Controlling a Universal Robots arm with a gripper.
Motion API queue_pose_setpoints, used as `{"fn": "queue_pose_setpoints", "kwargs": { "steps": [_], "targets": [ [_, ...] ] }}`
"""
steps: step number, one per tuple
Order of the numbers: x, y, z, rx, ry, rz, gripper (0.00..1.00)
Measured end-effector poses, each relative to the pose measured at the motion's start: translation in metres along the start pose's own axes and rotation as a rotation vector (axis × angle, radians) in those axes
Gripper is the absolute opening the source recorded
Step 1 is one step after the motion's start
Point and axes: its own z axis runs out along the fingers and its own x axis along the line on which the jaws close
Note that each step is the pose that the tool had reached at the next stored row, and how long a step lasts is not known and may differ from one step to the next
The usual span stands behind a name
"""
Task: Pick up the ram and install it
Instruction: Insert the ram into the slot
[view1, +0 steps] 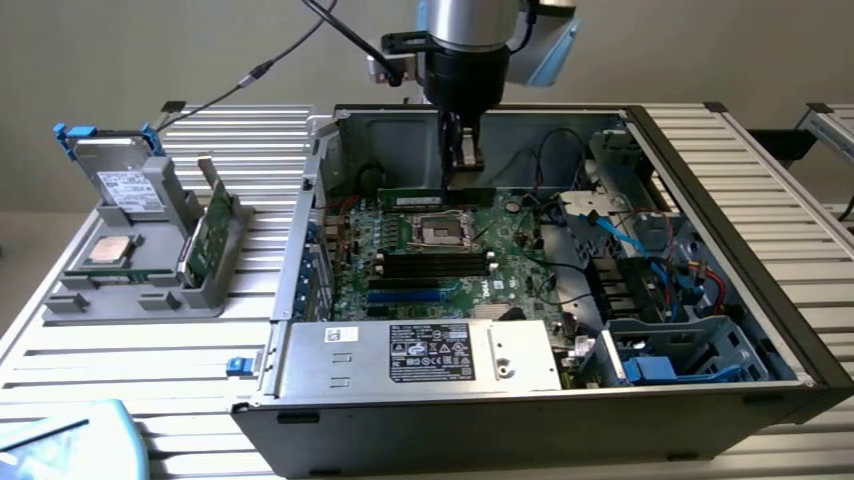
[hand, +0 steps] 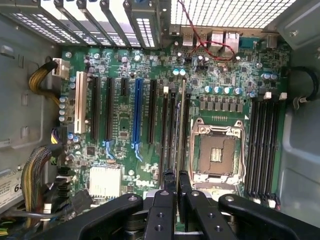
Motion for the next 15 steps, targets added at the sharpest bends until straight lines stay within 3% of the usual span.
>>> {"fn": "queue_pose_setpoints", "kwargs": {
  "steps": [10,15],
  "targets": [
    [-0.001,-0.0003,0.0182,0.0,-0.0003,0.0,0.14],
    [0.002,-0.0004,0.0273,0.0009,-0.0048,0.0,0.14]
  ]
}}
